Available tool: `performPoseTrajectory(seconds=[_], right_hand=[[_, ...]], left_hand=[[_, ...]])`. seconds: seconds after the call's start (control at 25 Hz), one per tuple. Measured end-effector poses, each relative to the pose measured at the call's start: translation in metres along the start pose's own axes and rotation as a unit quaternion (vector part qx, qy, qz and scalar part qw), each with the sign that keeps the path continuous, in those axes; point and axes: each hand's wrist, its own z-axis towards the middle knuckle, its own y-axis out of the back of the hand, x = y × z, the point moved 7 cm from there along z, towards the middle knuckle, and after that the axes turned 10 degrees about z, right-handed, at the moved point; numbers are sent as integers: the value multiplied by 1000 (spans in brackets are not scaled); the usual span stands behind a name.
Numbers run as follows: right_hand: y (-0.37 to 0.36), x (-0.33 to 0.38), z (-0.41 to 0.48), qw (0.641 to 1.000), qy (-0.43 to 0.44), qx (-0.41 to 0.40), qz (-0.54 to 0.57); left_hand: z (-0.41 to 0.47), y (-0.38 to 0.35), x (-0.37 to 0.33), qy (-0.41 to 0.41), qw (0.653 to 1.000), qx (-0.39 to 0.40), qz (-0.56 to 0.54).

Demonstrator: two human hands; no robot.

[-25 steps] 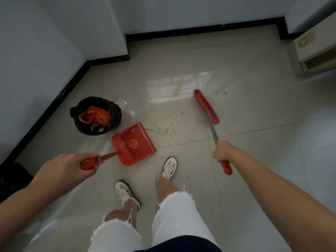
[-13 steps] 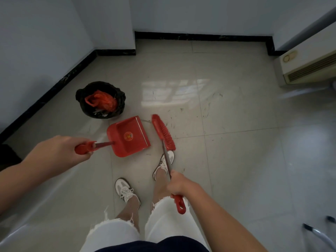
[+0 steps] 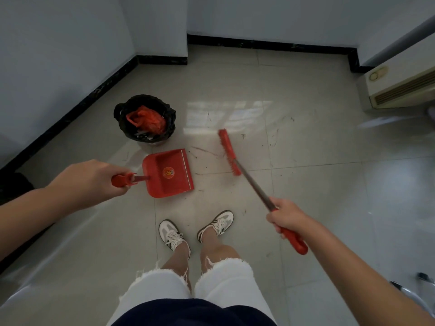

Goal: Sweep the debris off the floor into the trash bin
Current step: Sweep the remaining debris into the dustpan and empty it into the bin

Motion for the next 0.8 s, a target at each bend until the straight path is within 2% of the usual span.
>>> performPoseTrajectory(seconds=[0.24,0.48,0.68,0.8], right_hand=[[-3,37,48,999,-13,-41,-26],[-97,65,50,994,-24,41,-101],[-165,72,25,995,-13,77,-69],[-199,70,-3,985,-17,136,-100]], left_hand=[[5,0,18,23,999,-13,-19],[3,-29,41,61,996,-19,-62],[-1,-51,47,68,995,-26,-75],[-4,-61,43,58,996,-25,-67]])
